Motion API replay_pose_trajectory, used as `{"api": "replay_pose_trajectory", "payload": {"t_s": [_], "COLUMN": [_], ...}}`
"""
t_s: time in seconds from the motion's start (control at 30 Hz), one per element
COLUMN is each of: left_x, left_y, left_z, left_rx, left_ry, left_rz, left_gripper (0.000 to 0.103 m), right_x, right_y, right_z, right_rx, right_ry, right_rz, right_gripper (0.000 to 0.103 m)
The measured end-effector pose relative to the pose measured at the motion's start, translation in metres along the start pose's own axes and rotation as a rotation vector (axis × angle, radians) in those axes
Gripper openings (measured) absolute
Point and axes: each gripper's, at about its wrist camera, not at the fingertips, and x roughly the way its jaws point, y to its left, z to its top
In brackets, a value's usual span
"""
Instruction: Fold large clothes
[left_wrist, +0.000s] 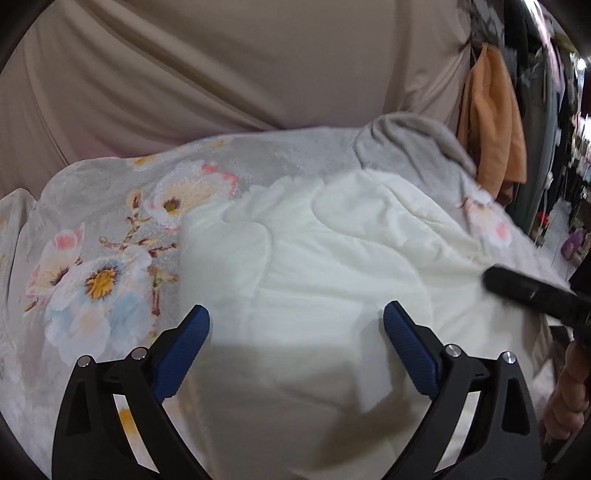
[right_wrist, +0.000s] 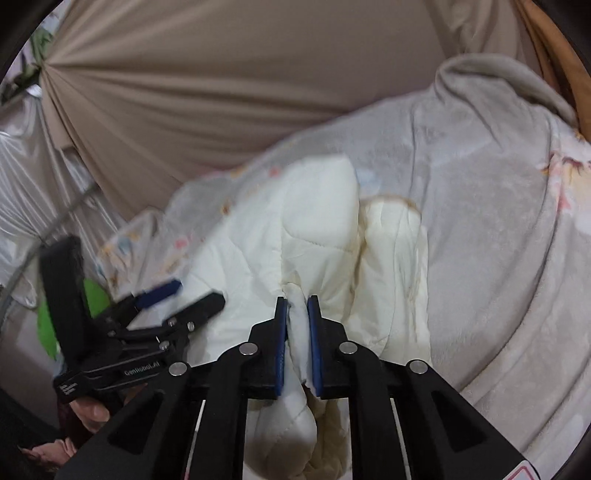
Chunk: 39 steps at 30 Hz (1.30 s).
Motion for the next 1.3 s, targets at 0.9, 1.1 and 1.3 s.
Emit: {"api": "replay_pose_trajectory", "payload": {"t_s": [0.9,1.1,1.3], "left_x": [0.046,0.061,0.059], "left_y": [0.091,0.049,0.022], "left_z": [-0.039,-0.021,-0.012], "left_rx": [-0.453,-0.316,-0.151], "left_ry": [0.292,0.287,0.243], "left_rz": [-0.310,-0.253,-0.144], "left_gripper": [0.098,0.098,0.097], "right_x": [0.060,0.073,0.078], "right_y": [-0.083,-0.090,-0.088], "right_z": [-0.022,-0.022,-0.027], "right_rx": [0.278,0.279,0.245], "right_ry": [0.284,0.302,0.260], "right_rz": [-0.091,-0.065,-0.036], "right_gripper": [0.060,0.064,0.051]}}
